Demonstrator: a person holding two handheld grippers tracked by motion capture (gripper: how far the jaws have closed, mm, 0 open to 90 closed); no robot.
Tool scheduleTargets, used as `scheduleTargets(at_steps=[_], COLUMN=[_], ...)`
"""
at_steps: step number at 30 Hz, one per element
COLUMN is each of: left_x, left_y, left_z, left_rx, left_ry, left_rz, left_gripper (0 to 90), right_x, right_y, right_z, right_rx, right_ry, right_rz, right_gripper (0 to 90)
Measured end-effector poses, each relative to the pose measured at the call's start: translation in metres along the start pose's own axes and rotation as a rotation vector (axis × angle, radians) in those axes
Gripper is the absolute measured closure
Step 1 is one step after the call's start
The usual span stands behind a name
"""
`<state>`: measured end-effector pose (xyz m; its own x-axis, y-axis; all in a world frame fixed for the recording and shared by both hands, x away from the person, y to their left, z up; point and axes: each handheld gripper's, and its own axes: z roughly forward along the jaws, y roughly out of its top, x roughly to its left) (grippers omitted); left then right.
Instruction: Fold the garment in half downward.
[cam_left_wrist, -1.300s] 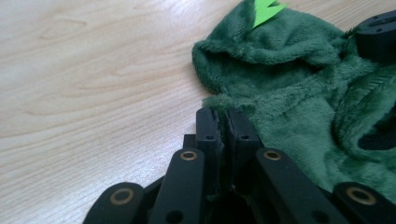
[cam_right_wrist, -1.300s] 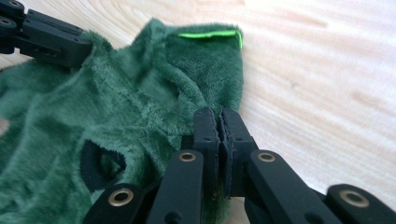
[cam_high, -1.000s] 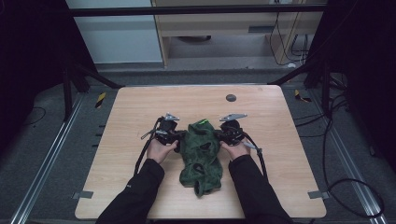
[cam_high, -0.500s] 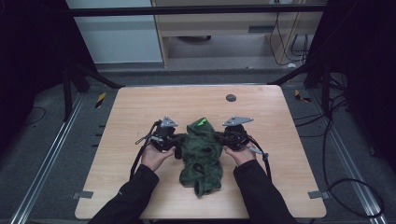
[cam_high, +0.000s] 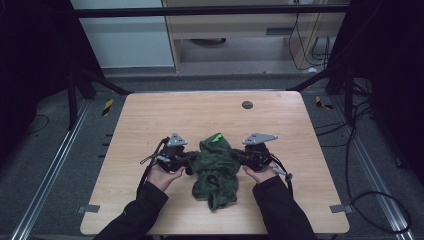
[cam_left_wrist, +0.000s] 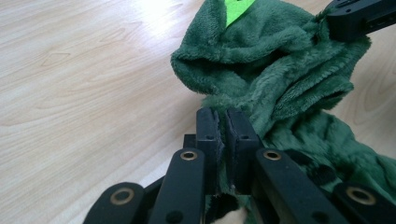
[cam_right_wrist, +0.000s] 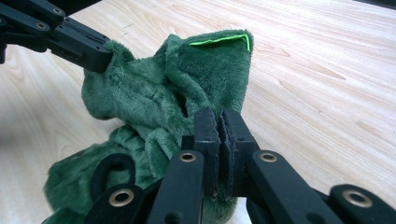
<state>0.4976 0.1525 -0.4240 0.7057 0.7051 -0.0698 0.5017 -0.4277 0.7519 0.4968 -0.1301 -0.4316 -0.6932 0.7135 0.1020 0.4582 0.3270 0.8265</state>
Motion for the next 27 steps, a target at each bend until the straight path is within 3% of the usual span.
scheduleTargets(at_steps=[16,27], left_x=[-0.012,-0.025], left_y=[-0.019,-0.030], left_z=[-0.015,-0.020], left_rx=[0.018,0.035], left_ry=[-0.041,-0.064], left_rz=[-0.006,0.021], left_gripper=[84.9,84.9], right_x=[0.016,0.029], right_y=[-0.017,-0.029], right_z=[-0.013,-0.020], right_rx=[0.005,0.019], right_ry=[0.045,0.075], right_rz=[-0.031,-0.034], right_gripper=[86.1,85.8])
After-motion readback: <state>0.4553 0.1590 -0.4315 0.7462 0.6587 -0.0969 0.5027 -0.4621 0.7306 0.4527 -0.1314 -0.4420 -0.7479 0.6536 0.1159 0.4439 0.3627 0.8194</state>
